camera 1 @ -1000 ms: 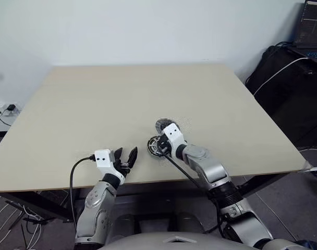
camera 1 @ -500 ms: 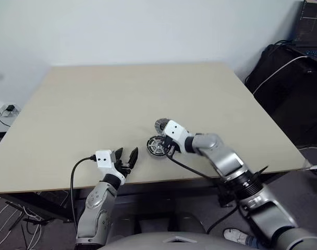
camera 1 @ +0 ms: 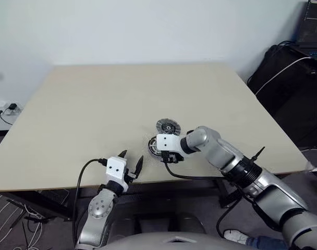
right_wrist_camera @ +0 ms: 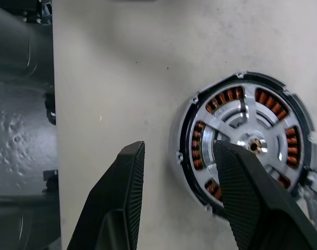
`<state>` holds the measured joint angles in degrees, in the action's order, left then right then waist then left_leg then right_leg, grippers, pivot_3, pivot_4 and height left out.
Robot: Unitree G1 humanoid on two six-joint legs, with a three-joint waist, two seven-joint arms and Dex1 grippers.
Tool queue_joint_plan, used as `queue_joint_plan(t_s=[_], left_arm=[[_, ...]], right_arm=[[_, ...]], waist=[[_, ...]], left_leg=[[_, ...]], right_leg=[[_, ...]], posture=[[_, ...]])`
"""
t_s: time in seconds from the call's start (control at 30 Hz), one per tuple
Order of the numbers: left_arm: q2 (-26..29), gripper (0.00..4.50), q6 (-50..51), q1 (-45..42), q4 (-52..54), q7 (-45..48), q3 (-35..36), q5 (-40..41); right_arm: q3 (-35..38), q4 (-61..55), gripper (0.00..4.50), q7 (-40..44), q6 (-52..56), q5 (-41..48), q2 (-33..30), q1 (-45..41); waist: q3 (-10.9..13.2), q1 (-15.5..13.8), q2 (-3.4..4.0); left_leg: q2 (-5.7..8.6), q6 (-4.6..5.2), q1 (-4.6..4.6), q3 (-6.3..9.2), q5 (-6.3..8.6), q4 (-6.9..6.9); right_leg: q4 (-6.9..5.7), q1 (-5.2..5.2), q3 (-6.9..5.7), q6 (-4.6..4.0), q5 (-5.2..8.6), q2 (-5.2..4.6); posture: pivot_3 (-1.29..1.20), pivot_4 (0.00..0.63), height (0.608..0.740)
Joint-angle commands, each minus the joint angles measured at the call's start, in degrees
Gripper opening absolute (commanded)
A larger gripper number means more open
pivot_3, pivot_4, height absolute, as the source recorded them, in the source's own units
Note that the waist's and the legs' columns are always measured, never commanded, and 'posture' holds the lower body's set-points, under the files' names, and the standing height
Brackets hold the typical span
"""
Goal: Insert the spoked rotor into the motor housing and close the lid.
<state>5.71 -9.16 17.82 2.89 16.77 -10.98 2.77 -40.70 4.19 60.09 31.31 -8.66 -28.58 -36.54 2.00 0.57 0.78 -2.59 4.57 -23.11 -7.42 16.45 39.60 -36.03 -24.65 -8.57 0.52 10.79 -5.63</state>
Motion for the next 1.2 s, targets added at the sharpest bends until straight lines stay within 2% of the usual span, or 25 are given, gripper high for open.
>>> queue_joint_plan(t_s=[0.03,0.27,0.37,0.53,0.73,0.87,1.03,1.2], left_arm=[[0.43,3.66,-1.11,0.27,1.19,1.25,-0.51,0.64],[0.35,3.66,-0.04,0.82,1.48,2.54,-0.85,1.79],[0.07,3.66,-0.02,0.91,1.53,2.28,-0.82,2.04],[-0.3,3.66,0.05,0.84,1.56,2.02,-0.74,2.38],[-0.79,3.66,0.01,0.55,1.22,1.52,-0.69,2.47],[-1.09,3.66,0.06,0.47,0.92,1.34,-0.84,2.41],[-1.53,3.66,0.08,0.53,0.59,1.4,-0.99,2.61],[-1.65,3.66,0.42,0.53,0.19,1.88,-1.34,2.89]], right_arm=[[0.88,1.28,2.22,0.51,-1.77,-1.05,0.84,-1.83],[0.35,5.6,2.22,1.37,-2.79,-2.84,1.94,-2.05],[0.2,5.93,1.62,2.35,-3.15,-3.67,1.44,-1.62],[0.75,6.16,0.06,2.53,-3.61,-4.66,1.56,-0.96],[2.07,6.04,0.04,0.56,-3.37,-4.93,2.35,0.09],[4.56,3.3,0.04,-1.04,0.76,-3.96,2.74,1.6],[8.87,-6.62,0.04,-3.27,13.2,-2.0,2.89,4.96],[12.23,-18.01,0.04,-6.76,30.14,1.1,4.44,8.05]], waist=[[0.0,0.01,0.0],[0.01,0.01,0.02],[0.0,0.04,0.02],[-0.01,-0.01,0.04],[-0.01,0.04,0.04],[-0.02,0.03,0.04],[-0.01,-0.3,0.05],[-0.02,-0.33,0.05]], left_leg=[[0.0,0.0,-0.01,0.0,0.0,0.0],[0.0,0.0,-0.01,-0.01,0.0,0.0],[0.01,0.0,-0.01,-0.02,0.0,0.0],[0.0,0.0,0.0,0.0,0.0,0.0],[0.0,0.0,0.0,-0.01,0.0,0.0],[-0.02,-0.01,0.03,-0.01,-0.01,0.01],[-0.01,0.0,-0.02,0.0,0.0,0.01],[0.0,0.02,-0.62,0.01,-0.01,0.06]], right_leg=[[0.0,0.0,0.0,0.0,0.0,0.0],[-0.01,0.0,0.0,0.01,0.0,0.01],[-0.01,0.0,0.0,0.01,0.0,0.01],[-0.01,0.01,-0.01,0.01,0.0,0.02],[-0.01,0.01,0.0,0.01,0.0,0.01],[-0.02,0.03,0.0,0.01,-0.01,0.01],[-0.01,0.0,0.0,0.01,-0.01,-0.09],[-0.04,-0.57,0.01,-0.01,-0.04,-0.07]], posture=[[0.0,0.0,0.74],[0.0,0.0,0.74],[0.0,0.0,0.74],[0.0,0.0,0.74],[0.0,0.0,0.74],[0.0,0.0,0.74],[0.0,0.0,0.74],[0.0,0.0,0.74]])
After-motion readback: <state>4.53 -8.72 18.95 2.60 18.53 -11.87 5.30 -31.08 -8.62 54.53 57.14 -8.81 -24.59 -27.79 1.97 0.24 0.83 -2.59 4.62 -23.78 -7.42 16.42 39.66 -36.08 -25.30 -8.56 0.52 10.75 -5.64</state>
